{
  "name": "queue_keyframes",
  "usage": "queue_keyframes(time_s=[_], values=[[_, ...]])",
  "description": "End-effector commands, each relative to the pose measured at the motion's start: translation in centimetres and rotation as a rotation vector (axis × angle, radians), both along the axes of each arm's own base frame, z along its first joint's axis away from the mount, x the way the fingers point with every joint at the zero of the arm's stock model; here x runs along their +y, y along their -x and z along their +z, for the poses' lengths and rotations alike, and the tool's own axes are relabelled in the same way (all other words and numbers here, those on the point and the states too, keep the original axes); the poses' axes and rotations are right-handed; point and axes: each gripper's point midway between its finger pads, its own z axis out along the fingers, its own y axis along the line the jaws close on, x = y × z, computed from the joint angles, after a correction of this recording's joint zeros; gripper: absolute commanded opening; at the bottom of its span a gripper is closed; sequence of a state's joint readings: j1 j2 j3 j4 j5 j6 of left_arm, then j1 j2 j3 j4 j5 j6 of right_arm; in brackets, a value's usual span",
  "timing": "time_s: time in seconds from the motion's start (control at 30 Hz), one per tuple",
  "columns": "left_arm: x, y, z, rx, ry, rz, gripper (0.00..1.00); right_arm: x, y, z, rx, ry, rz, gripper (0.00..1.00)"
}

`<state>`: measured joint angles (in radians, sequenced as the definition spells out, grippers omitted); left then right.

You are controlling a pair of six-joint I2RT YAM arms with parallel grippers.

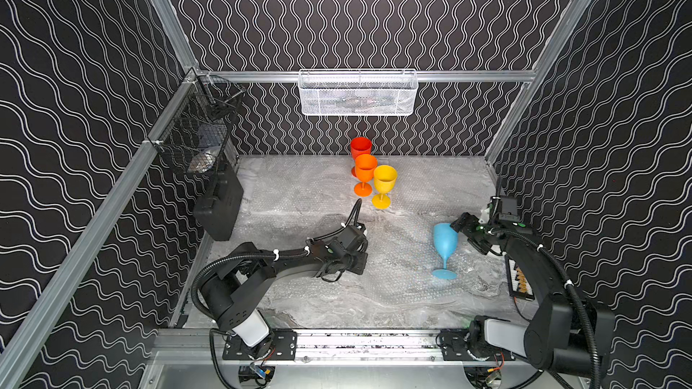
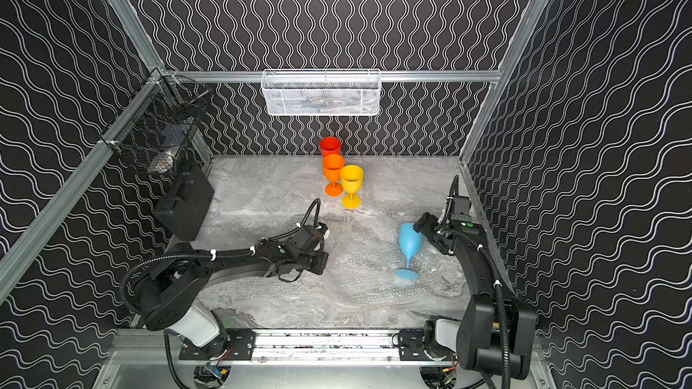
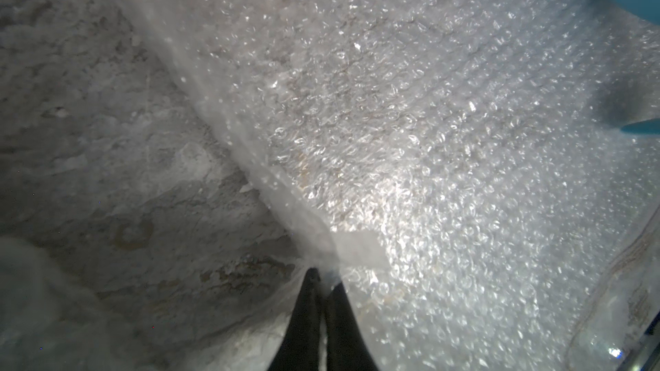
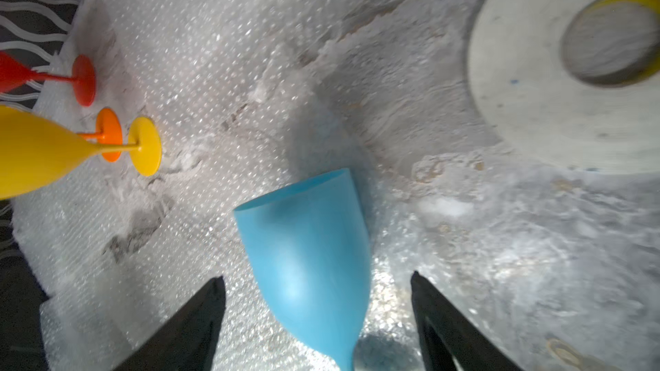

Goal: Unpack wine glasses from bubble wrap
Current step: Unwrap the wine glass from the bubble wrap.

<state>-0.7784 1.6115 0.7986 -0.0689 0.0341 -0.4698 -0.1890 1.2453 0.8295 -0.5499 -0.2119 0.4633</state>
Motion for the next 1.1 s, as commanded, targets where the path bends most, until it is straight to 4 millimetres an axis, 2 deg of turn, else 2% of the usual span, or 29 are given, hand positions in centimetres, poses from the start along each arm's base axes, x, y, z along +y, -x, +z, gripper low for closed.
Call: queue_keyframes(time_s=[0.0, 0.13, 0.33, 0.53, 0.7, 0.97, 1.07], values=[[-0.9, -0.3, 0.9, -0.022, 0.036, -0.029, 0.08, -2.7, 1.5, -0.9, 0.028, 0.009, -0.116, 0.79], [-1.3, -0.2, 1.3, -0.022, 0.063, -0.041, 0.09, -4.1, 2.7, -3.0, 0.067, -0.011, -0.174, 0.68], [-1.3, -0.1, 1.8, -0.036, 0.079, -0.044, 0.09, -2.0, 2.2, -4.9, 0.096, -0.128, -0.091, 0.48], [-1.3, 0.0, 1.5, -0.03, 0.077, -0.043, 0.09, -0.9, 1.4, -6.1, 0.144, -0.131, -0.04, 0.48], [-1.3, 0.1, 1.6, -0.027, 0.087, -0.039, 0.09, -2.4, 2.2, -7.8, 0.23, -0.034, -0.072, 0.5], [-1.7, 0.4, 1.4, -0.007, 0.125, -0.036, 0.09, -1.4, 2.1, -9.0, 0.284, -0.01, -0.033, 0.5], [-1.7, 0.4, 1.4, -0.006, 0.124, -0.036, 0.09, -0.9, 2.0, -9.3, 0.29, -0.022, -0.018, 0.4]])
